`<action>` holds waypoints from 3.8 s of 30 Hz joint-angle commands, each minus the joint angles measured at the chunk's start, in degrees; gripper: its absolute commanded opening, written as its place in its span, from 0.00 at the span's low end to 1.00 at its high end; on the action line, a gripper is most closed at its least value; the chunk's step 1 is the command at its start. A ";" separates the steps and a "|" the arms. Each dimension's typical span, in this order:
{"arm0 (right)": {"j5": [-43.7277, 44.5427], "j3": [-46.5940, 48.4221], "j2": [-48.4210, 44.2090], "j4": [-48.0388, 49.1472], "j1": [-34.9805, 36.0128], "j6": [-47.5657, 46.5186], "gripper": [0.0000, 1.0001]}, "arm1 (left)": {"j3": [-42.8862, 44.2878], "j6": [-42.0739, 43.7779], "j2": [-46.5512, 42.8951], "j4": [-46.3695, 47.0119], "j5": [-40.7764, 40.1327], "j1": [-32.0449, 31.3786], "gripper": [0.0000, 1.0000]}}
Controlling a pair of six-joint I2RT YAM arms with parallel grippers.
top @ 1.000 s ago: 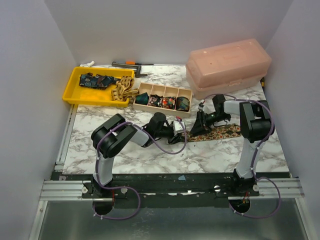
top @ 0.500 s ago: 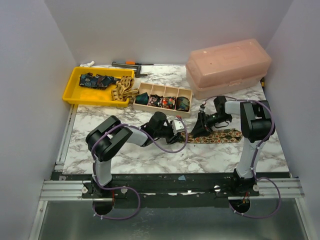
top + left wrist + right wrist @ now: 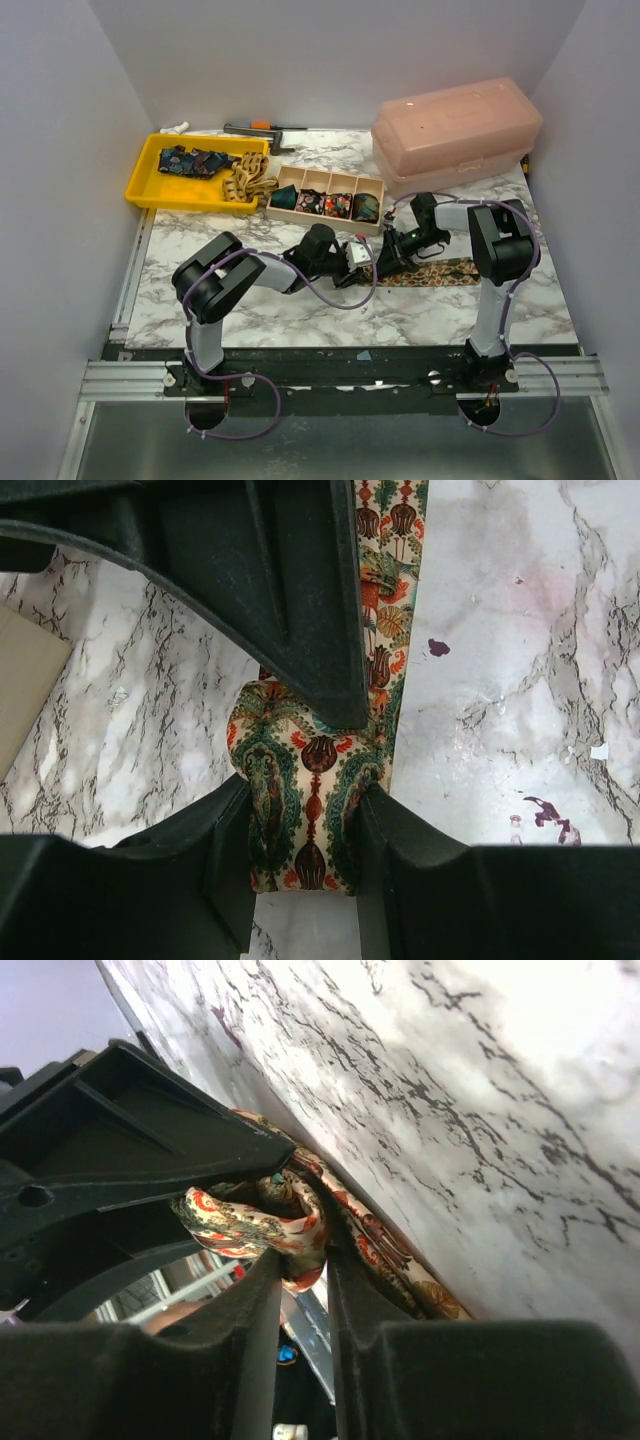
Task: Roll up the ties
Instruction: Roll the tie at the center of the board.
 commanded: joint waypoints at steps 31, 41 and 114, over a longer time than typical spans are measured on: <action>27.61 4.71 9.83 -6.08 0.66 -5.25 0.00 | -1.30 2.22 -0.10 13.72 15.98 2.56 0.48; 23.95 5.60 10.48 -6.35 1.57 -6.94 0.00 | 8.58 1.09 7.08 3.19 14.73 -0.41 0.48; 33.93 4.54 6.67 -8.40 -4.49 -11.96 0.00 | 3.76 -2.78 -0.84 1.51 7.21 0.14 0.99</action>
